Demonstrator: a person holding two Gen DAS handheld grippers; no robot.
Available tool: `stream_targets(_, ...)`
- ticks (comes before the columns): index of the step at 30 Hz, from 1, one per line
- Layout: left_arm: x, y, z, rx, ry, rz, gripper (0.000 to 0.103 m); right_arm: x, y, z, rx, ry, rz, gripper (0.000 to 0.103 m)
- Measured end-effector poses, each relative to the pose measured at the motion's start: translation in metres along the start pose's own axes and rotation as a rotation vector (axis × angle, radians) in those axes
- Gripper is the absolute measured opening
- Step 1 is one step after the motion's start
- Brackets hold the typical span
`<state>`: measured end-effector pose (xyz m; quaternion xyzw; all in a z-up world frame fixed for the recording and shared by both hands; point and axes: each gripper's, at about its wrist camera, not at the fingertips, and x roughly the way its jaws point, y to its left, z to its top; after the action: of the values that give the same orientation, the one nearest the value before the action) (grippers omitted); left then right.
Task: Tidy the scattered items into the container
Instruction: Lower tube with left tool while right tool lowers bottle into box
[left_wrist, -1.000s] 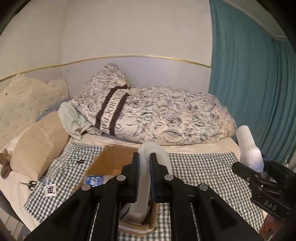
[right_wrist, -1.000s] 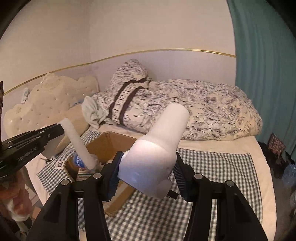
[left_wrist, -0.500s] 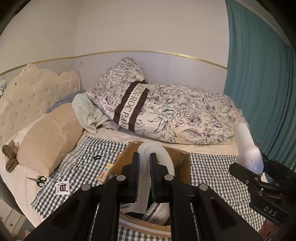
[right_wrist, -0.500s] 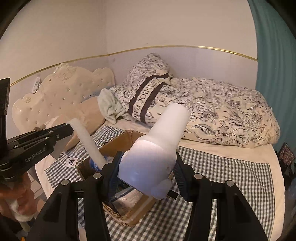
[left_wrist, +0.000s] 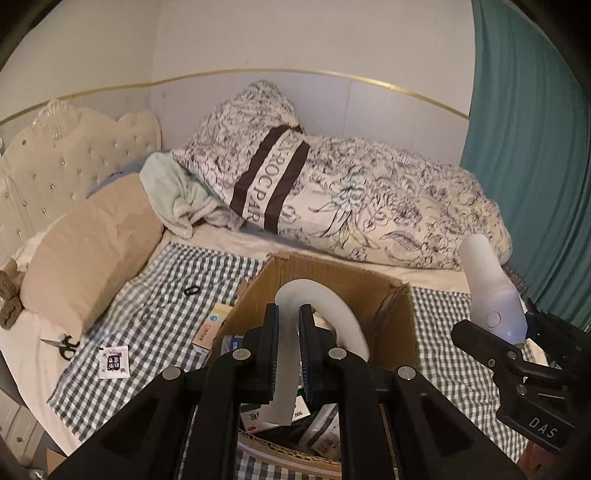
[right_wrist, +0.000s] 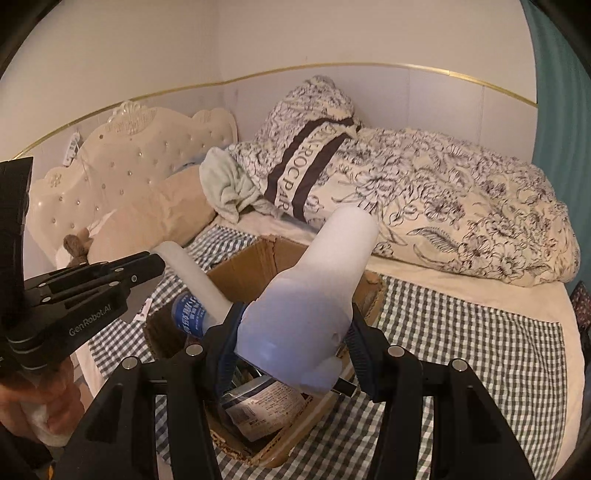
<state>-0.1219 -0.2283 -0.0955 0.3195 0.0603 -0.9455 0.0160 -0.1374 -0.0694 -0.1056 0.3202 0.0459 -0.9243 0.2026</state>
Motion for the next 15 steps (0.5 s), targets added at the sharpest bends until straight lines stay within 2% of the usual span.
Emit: stream_targets(15,0.079,0.002,0.003,0.022,0.096,0.004,0.01,0.08,-0.004,-0.003,-0.021,0.107,0.025,0.052)
